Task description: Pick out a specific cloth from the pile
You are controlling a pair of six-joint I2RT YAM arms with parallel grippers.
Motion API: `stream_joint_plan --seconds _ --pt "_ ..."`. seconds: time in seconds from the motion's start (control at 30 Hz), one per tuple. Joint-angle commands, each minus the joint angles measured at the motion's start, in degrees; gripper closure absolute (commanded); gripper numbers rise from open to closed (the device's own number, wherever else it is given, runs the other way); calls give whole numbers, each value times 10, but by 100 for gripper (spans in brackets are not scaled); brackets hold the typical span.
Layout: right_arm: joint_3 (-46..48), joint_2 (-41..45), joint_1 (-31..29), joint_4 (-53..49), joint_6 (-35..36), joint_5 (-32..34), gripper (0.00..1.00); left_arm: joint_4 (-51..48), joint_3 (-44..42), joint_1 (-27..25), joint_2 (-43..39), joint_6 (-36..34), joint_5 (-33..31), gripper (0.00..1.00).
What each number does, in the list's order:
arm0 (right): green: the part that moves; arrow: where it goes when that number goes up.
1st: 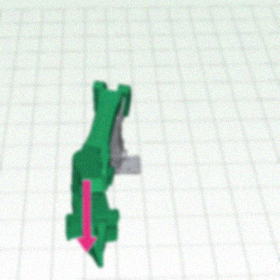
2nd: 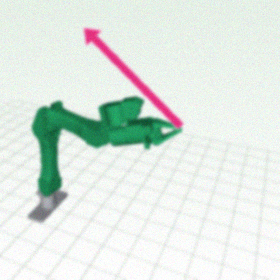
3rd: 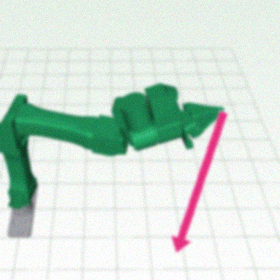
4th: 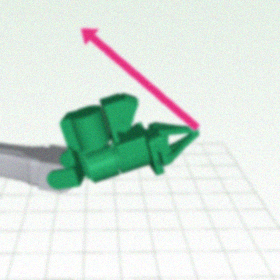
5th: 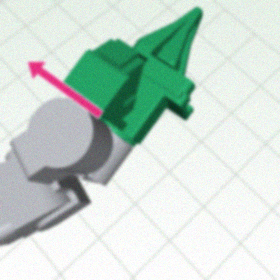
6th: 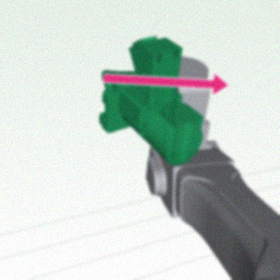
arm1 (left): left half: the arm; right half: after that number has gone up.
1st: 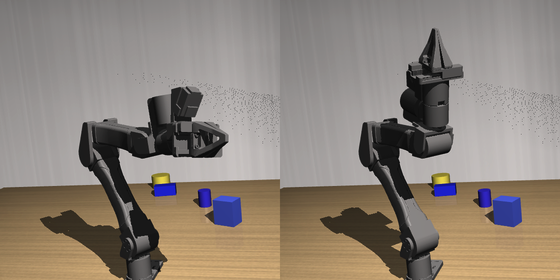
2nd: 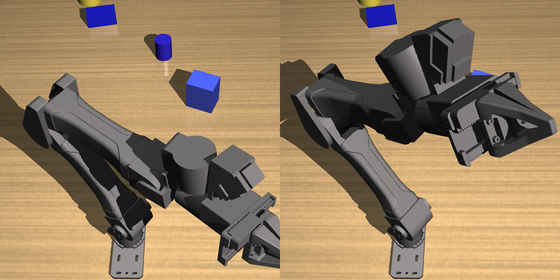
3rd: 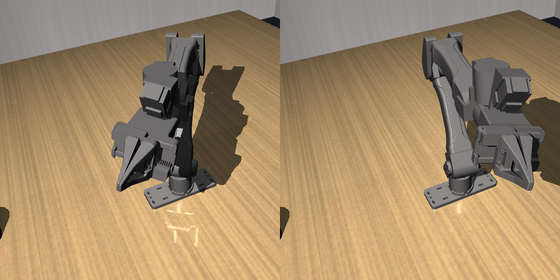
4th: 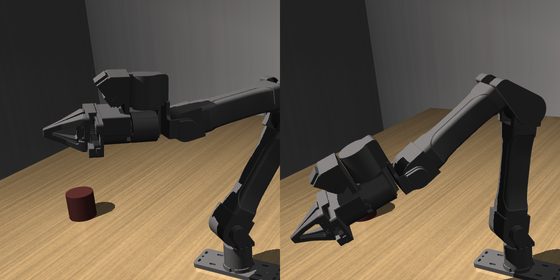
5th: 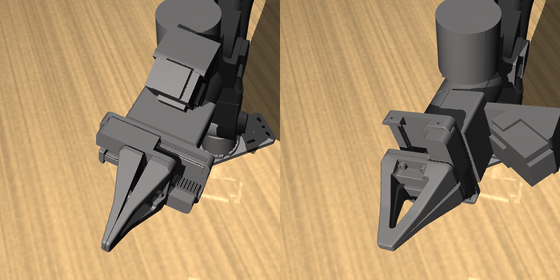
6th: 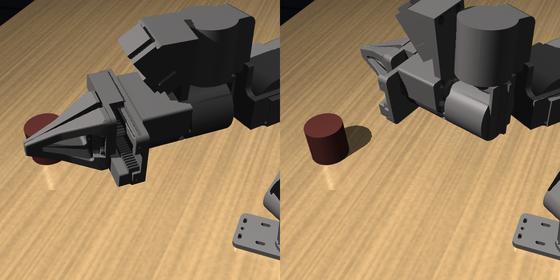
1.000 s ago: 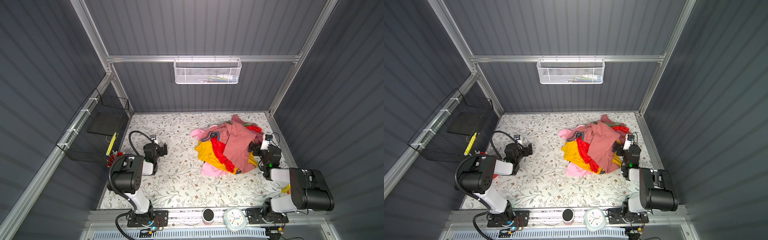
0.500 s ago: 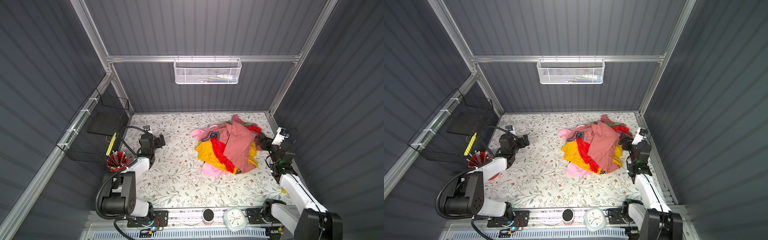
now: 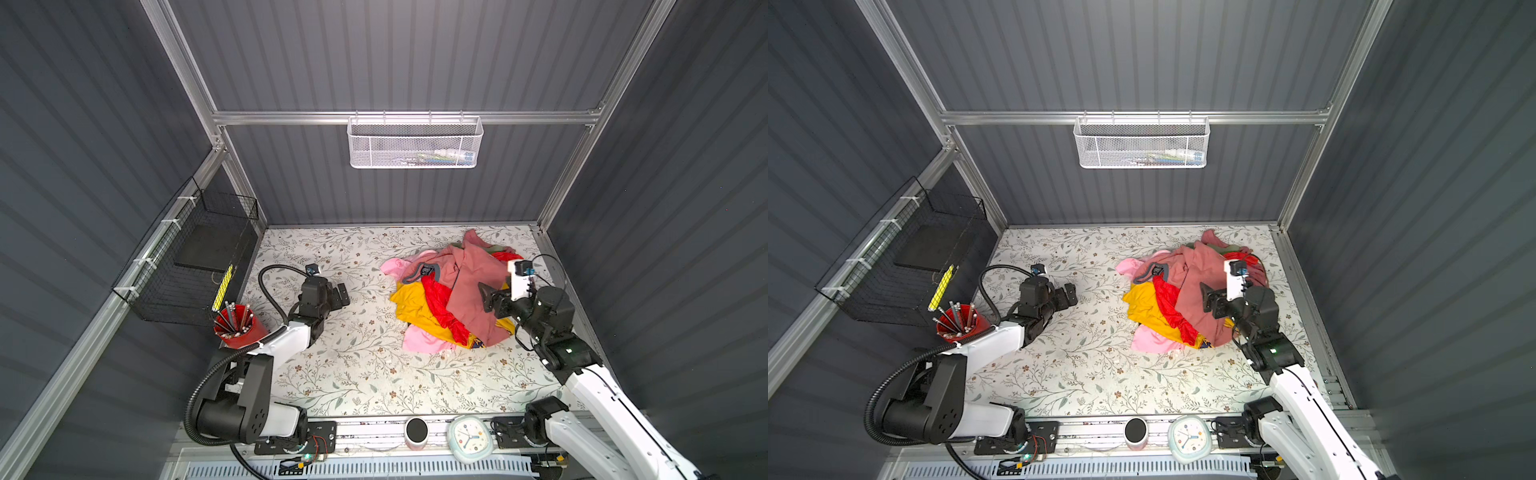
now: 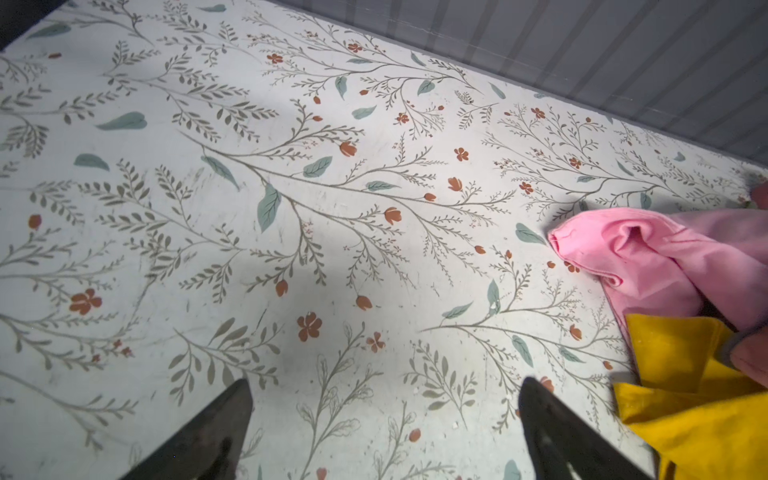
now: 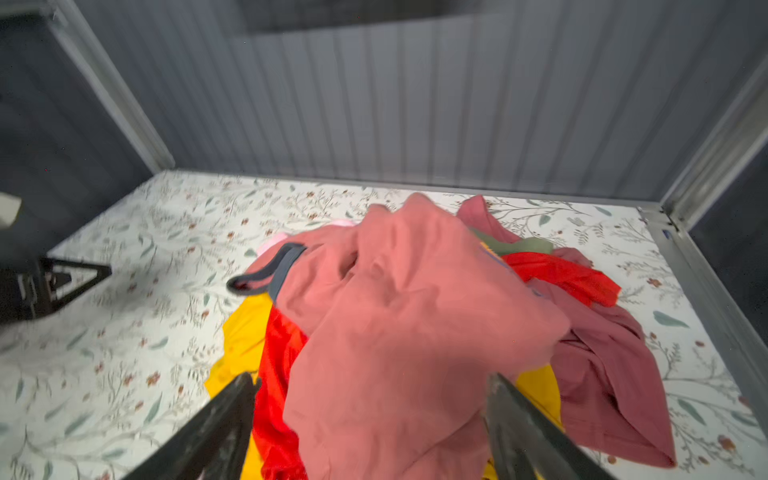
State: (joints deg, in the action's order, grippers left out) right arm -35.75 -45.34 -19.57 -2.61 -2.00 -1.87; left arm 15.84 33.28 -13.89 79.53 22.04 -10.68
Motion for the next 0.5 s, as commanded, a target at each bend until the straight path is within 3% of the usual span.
stream_joint_plan --seconds 0.0,0.27,0.47 --pt "-31 -29 -71 -64 95 56 16 2 -18 -3 -18 39 -2 0" --pt "-99 -176 -261 -123 222 157 17 -27 -48 -5 -61 55 -20 0" --pt "-158 -315 -313 -154 260 187 21 -37 -61 -5 -85 65 -30 0"
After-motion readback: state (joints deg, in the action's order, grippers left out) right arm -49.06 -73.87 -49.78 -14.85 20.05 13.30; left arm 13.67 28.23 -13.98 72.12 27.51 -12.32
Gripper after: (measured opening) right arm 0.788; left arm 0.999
